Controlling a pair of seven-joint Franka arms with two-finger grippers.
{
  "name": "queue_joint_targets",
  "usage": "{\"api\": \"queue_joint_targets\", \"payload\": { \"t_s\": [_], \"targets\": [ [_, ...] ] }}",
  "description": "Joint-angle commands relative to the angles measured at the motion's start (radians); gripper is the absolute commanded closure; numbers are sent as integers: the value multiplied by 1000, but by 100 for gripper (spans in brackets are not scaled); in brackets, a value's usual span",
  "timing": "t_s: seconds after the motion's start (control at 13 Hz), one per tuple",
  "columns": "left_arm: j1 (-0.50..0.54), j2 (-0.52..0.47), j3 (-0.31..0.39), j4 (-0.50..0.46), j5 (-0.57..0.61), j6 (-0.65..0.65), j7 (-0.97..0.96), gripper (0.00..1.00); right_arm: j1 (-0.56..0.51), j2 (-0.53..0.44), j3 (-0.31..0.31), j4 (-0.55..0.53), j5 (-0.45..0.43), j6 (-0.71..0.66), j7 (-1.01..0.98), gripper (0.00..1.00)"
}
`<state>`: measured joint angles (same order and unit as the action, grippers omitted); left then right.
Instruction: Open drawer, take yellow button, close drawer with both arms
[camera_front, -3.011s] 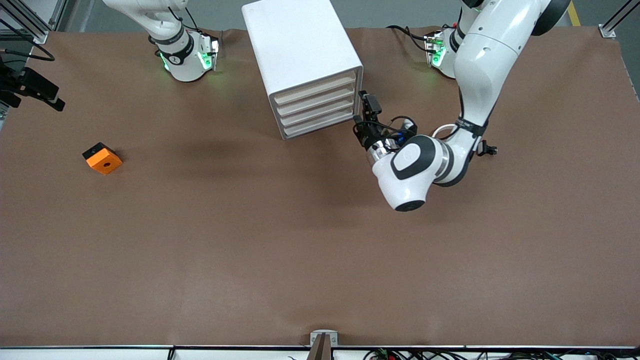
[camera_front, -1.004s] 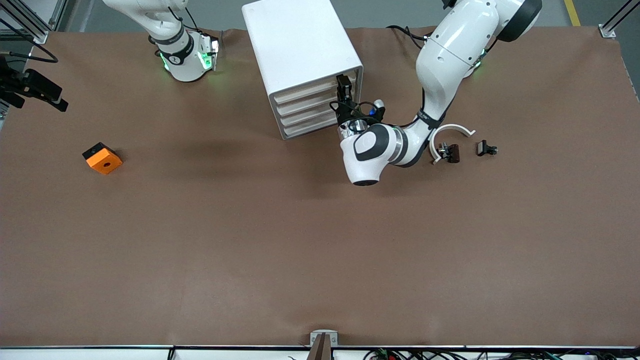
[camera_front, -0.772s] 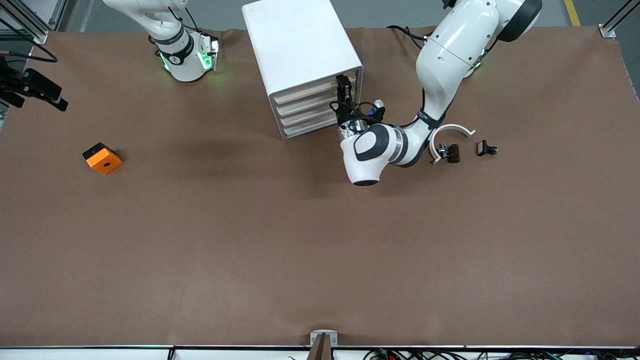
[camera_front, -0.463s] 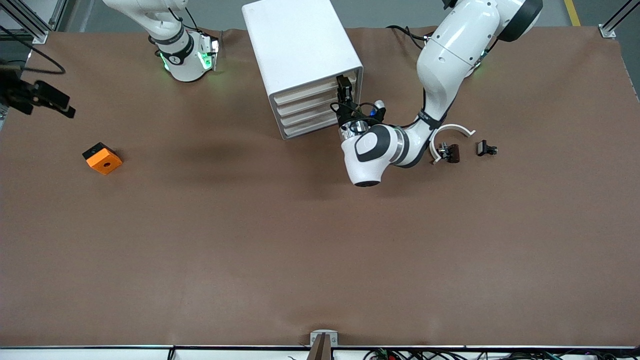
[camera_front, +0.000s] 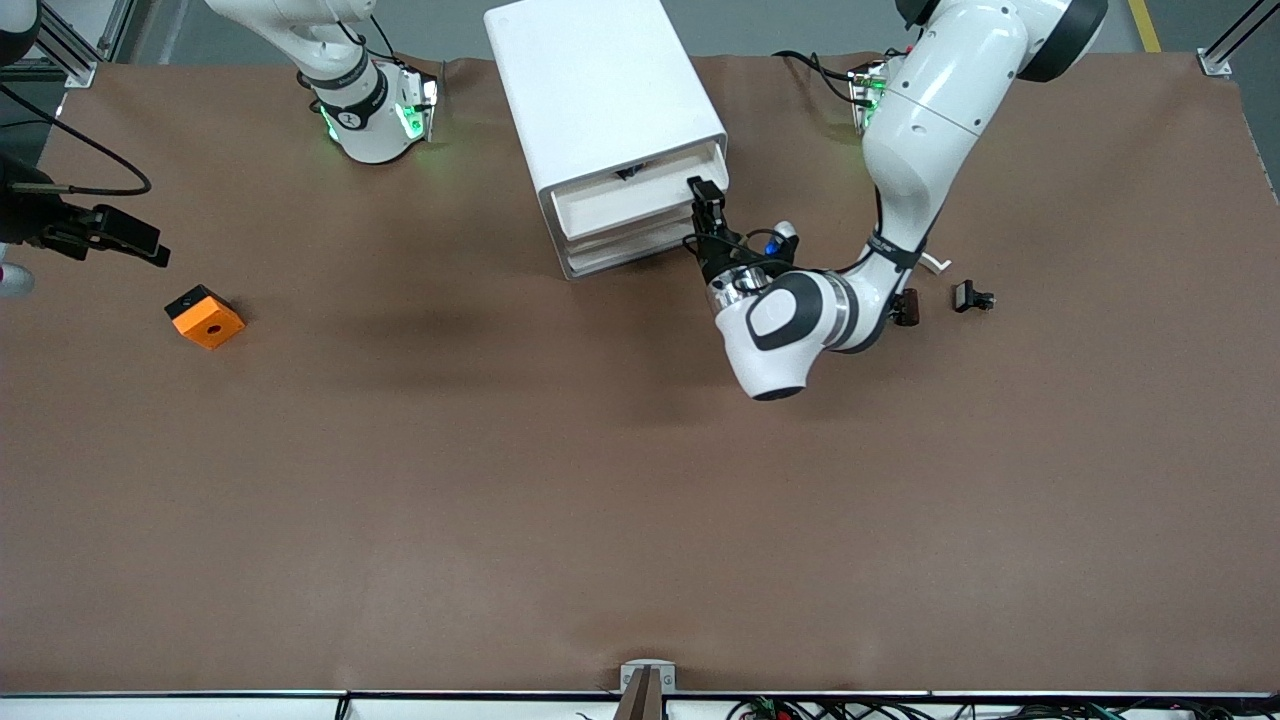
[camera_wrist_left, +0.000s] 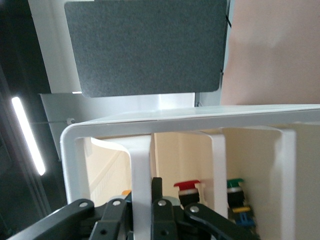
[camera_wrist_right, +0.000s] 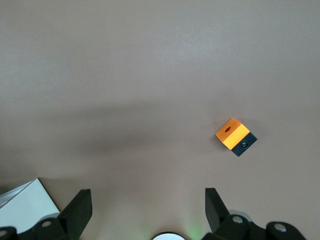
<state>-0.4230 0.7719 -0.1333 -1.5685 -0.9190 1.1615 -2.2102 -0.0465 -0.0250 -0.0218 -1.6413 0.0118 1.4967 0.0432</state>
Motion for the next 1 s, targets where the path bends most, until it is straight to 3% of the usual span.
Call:
{"api": "queue_joint_targets", "payload": {
  "t_s": [0.0,0.39,0.54,0.69,0.93],
  "targets": [
    [38,3,21,8,-9,72,29,94,-50,54,8,41,2,-1,-37,0],
    [105,6,21,24,-35,89,32,93,-75,100,10,52,11,-4,-60,0],
    [134,7,21,39,-49,92,32,91,-49,99,20,52,25,-9,94,0],
    [159,7,21,56,-47,92,30,90,23,96,20,55,37,-27,347,0],
    [193,6,23,74,-47,92,32,90,132,96,20,55,80,-13,551,0]
  ]
}}
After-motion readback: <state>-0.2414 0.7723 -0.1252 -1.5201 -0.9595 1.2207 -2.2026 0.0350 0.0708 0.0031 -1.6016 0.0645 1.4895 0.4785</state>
